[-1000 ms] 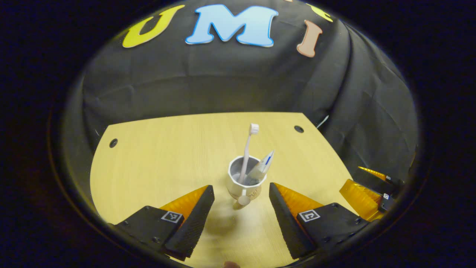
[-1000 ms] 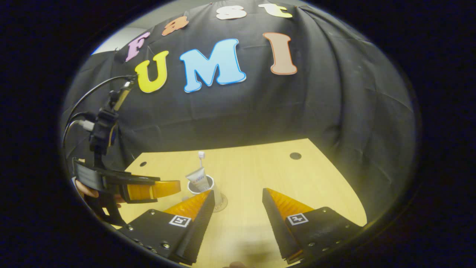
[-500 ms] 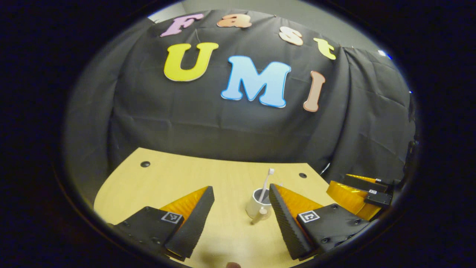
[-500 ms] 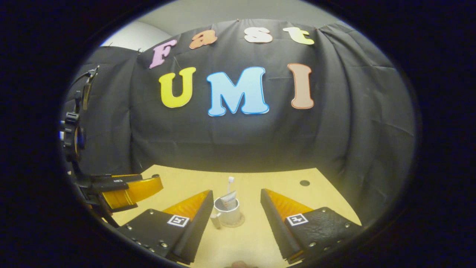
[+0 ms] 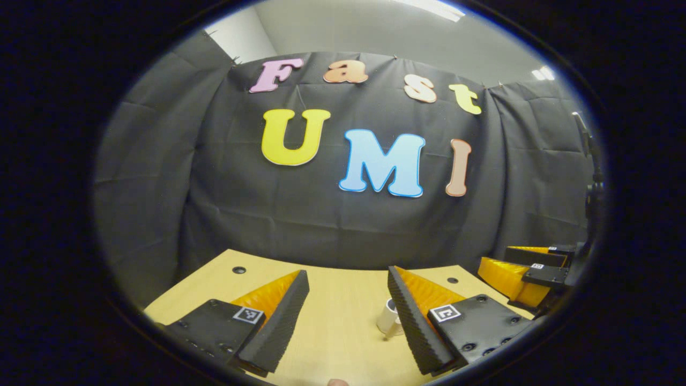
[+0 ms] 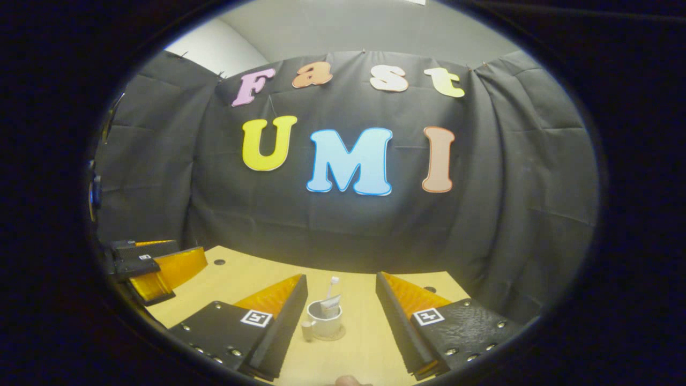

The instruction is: Put the toothbrush and toothpaste on the desktop into the cup, then pick up the cup and place it on the coaster on the desktop.

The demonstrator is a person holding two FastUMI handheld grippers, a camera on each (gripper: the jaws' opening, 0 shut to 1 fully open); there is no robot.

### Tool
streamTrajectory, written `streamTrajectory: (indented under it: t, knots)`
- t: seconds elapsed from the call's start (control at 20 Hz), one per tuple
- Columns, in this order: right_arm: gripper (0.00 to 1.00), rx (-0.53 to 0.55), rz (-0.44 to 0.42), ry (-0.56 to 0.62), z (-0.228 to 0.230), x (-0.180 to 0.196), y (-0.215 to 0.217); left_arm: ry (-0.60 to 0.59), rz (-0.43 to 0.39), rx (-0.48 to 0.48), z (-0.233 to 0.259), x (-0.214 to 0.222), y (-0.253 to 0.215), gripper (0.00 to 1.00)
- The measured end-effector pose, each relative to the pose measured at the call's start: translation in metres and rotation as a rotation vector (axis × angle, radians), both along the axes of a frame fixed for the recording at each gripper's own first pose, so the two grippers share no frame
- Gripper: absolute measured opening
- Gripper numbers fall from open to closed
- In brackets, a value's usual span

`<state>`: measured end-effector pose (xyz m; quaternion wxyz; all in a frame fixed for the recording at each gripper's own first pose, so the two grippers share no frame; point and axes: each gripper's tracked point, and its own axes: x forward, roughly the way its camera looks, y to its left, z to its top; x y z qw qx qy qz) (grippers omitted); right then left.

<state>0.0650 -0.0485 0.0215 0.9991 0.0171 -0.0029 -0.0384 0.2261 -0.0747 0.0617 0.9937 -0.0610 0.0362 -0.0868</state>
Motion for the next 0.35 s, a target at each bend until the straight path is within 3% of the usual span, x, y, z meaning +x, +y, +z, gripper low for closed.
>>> streamTrajectory:
  t: [0.1,0.2,0.25,0.35]
  knots:
    - [0.8,0.0,-0.003,-0.014,0.003,-0.004,0.001,-0.006,0.022,-0.007,0.0,-0.005,0.01,0.92]
    - [0.81,0.012,0.01,-0.015,0.007,-0.008,0.0,-0.011,0.036,-0.009,0.002,-0.009,0.014,0.96]
    - [0.81,0.012,0.018,-0.017,0.006,-0.007,0.0,-0.016,0.038,-0.009,0.004,-0.01,0.013,0.92]
    - [0.8,-0.005,0.031,-0.025,0.007,-0.007,0.002,-0.035,0.045,-0.008,0.011,-0.012,0.017,1.0]
